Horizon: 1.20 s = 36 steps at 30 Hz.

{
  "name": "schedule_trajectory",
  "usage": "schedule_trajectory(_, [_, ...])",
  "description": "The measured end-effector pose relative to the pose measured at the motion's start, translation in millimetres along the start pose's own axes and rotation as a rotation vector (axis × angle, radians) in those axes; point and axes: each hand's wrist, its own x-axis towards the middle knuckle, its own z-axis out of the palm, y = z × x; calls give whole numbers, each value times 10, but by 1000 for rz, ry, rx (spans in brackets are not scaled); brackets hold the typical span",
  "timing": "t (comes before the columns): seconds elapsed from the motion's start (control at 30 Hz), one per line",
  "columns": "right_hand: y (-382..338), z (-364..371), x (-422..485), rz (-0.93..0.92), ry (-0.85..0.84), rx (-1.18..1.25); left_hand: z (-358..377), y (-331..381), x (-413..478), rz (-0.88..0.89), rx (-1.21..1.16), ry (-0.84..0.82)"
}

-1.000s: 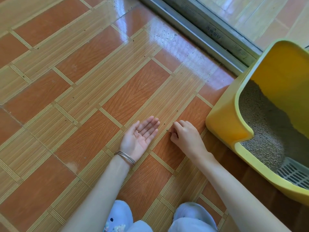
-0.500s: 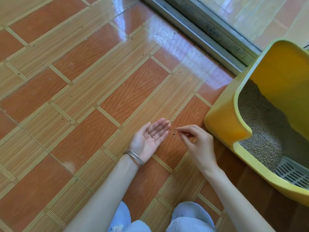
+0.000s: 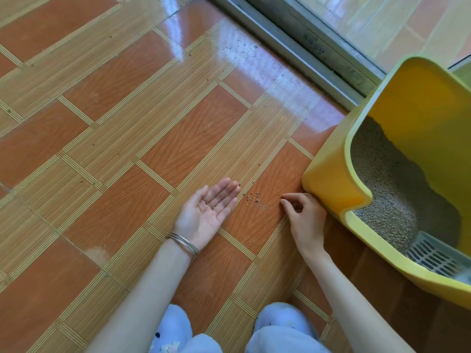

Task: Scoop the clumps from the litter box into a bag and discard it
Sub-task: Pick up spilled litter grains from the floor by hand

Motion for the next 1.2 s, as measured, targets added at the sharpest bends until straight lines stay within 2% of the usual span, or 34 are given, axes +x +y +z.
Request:
schedule_trajectory(0.2, [-109, 94, -1, -39, -9, 15, -4, 12, -12, 6, -20, 1])
schedule_trajectory(0.4, [-304, 242, -9, -193, -127, 52, -44, 79, -17, 24, -25, 14])
schedule_trajectory(0.47, [-352, 245, 56, -228, -109, 72, -54, 111, -17, 32, -29, 16])
schedule_trajectory(0.57, [-387, 254, 278, -248, -46, 21, -67, 158, -22, 51, -38, 12])
schedule_trajectory(0.8, [-446, 346, 638, -393, -131, -134, -104, 206, -57, 70, -68, 42])
schedule_trajectory(1.2, [-330, 188, 167, -337, -321, 82, -125, 195, -77, 80, -49, 48])
